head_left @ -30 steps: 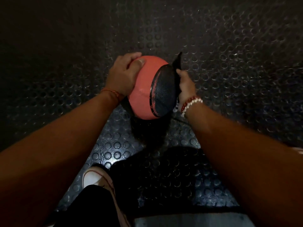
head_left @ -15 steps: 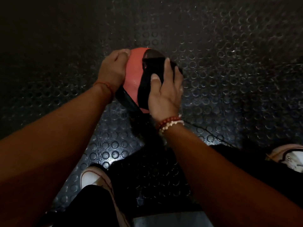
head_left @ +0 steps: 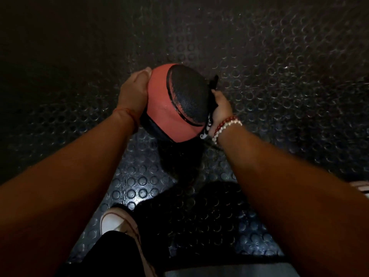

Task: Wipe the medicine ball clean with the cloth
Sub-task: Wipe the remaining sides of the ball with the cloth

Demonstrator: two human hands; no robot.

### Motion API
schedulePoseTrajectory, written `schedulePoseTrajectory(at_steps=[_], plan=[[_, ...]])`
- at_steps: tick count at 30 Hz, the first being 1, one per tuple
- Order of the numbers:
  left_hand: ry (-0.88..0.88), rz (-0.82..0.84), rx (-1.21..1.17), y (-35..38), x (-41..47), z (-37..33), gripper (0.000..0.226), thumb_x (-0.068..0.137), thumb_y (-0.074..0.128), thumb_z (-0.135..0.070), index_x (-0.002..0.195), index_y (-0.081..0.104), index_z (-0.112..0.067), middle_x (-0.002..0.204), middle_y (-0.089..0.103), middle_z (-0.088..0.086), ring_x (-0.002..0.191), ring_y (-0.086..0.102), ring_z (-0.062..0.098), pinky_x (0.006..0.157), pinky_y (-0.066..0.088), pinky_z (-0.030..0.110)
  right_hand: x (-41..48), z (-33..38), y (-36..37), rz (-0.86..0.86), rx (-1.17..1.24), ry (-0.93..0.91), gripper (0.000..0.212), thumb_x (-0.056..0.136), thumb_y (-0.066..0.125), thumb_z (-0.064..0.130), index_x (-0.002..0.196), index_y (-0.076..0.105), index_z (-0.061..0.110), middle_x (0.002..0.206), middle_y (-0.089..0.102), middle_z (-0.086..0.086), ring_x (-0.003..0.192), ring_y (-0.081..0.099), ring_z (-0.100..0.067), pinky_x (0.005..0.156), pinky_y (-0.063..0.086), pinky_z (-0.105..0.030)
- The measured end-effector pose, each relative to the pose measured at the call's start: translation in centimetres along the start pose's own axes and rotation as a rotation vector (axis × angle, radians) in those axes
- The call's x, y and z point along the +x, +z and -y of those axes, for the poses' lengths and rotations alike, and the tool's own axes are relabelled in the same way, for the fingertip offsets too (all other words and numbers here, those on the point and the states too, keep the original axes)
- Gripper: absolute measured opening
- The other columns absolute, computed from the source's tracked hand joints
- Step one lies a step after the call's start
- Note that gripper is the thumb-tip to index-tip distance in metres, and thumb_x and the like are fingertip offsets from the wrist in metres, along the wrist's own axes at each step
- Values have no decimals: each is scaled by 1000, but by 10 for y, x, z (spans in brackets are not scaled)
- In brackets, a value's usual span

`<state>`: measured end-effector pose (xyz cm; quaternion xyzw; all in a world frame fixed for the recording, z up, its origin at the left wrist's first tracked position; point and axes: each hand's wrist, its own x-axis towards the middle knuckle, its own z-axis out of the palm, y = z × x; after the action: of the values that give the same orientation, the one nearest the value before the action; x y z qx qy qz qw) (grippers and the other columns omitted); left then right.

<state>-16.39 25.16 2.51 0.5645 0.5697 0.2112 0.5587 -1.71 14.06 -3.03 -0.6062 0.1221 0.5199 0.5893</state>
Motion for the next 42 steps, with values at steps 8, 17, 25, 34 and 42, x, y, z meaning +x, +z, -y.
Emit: schedulePoseTrajectory(at_steps=[8,17,25,34,42], plan=[[-396,305,-207,1,-23,18,61,93,40,-63,121,68,-16,111,73,7,104,69,25,87,55,35,-84,-11,7,-322,-512,-379,42,99,42,33,135,53,15,135,50,-14,122,49,-28,103,35,-30],[-287,256,-242,-10,-25,32,70,65,73,-68,115,72,-20,120,70,6,114,65,26,107,45,49,-99,-7,21,-51,-1097,-780,49,90,41,44,137,50,34,149,38,-2,139,31,-25,115,25,-43],[-147,27,9,10,-45,17,54,73,62,-68,103,70,-25,103,71,-5,96,68,14,91,55,38,-43,18,-7,-57,-427,-109,34,95,51,27,113,65,2,117,65,-20,111,61,-33,101,47,-43],[-67,4,126,17,-52,9,27,95,52,-50,95,69,-29,94,65,-13,85,61,3,73,44,10,-109,-12,2,-152,-938,-586,50,96,38,42,146,34,38,156,26,2,143,23,-21,119,19,-42],[-26,-60,140,20,-52,12,39,100,44,-38,125,65,-16,121,61,-6,112,55,9,92,38,17,-58,41,19,146,-1103,-508,36,98,39,36,115,66,18,116,61,-4,113,56,-25,97,43,-32]])
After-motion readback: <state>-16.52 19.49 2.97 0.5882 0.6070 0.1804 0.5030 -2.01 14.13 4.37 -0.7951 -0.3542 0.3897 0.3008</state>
